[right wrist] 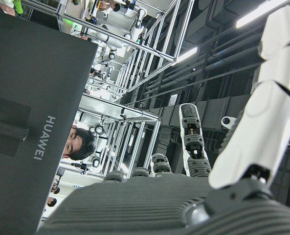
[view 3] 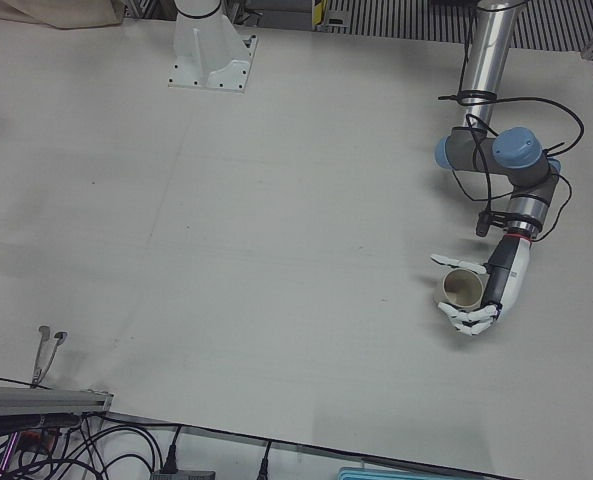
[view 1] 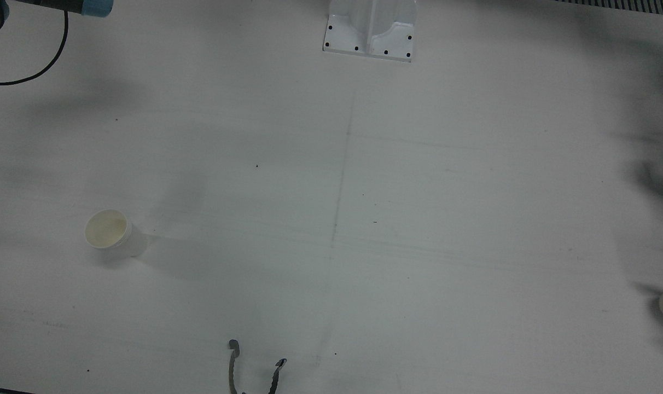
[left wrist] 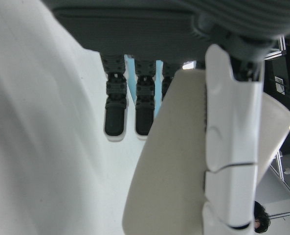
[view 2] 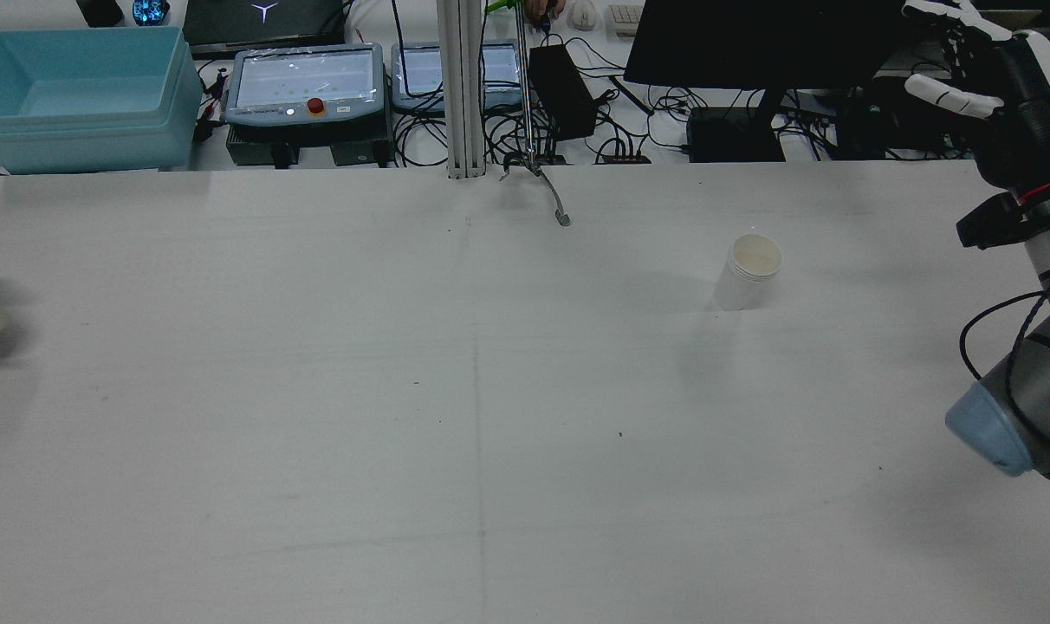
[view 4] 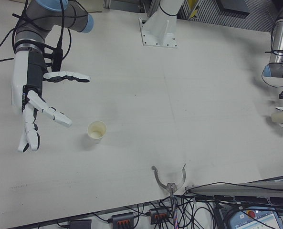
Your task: Pour water
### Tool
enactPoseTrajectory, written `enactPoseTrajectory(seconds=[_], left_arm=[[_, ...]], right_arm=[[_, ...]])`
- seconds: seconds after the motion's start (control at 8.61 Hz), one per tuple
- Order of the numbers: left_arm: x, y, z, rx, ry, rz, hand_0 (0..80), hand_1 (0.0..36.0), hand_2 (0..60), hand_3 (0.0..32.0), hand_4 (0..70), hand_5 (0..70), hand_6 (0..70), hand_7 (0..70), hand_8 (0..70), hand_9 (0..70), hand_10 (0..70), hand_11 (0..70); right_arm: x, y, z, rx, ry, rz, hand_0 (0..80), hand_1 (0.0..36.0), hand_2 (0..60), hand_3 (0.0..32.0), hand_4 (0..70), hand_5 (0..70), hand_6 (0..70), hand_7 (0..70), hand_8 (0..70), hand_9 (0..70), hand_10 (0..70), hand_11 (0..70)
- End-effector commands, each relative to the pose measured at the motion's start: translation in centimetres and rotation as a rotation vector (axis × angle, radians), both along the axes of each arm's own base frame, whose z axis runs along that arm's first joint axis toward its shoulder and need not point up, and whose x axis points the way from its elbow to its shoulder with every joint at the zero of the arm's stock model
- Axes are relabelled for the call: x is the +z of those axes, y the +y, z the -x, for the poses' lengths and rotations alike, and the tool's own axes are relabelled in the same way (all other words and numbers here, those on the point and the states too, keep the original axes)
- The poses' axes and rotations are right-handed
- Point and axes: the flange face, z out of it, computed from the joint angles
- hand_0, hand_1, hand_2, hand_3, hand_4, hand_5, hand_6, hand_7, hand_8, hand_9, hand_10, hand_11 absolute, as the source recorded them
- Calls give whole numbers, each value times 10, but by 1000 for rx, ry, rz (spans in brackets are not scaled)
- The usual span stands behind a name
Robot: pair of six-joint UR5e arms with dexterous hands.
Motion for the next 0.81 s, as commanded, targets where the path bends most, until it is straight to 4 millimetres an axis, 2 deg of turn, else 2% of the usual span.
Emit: enactPoseTrajectory(seconds=[0.0, 0.12, 0.46, 0.58, 0.7], left_arm=[[0, 0, 1, -3, 0, 4, 690, 188, 0, 0, 677, 434, 296, 614, 340, 495, 325, 473], [-1, -1, 1, -3, 2, 3, 650, 184, 0, 0, 672, 420, 284, 602, 328, 481, 298, 439], [-8, -5, 13, -28, 4, 0, 627, 170, 0, 0, 654, 388, 253, 564, 291, 437, 245, 366], [-17, -8, 12, -29, 7, -7, 624, 171, 0, 0, 642, 369, 213, 470, 238, 359, 193, 290], [-17, -8, 12, -29, 5, -3, 618, 171, 0, 0, 640, 358, 164, 336, 176, 248, 122, 187]], right_arm=[[-3, 0, -1, 1, -3, -5, 461, 125, 151, 0, 200, 120, 51, 87, 0, 3, 0, 0], [-3, 1, -1, 1, -4, -7, 461, 125, 154, 0, 205, 122, 53, 91, 0, 4, 0, 0], [-5, 0, -2, 2, -5, -9, 461, 125, 154, 0, 209, 123, 53, 93, 0, 4, 0, 0], [-4, 1, -3, 4, -5, -8, 460, 125, 156, 0, 210, 120, 54, 94, 0, 4, 0, 0], [-4, 1, -4, 5, -5, -8, 462, 125, 156, 0, 212, 119, 54, 92, 0, 4, 0, 0]])
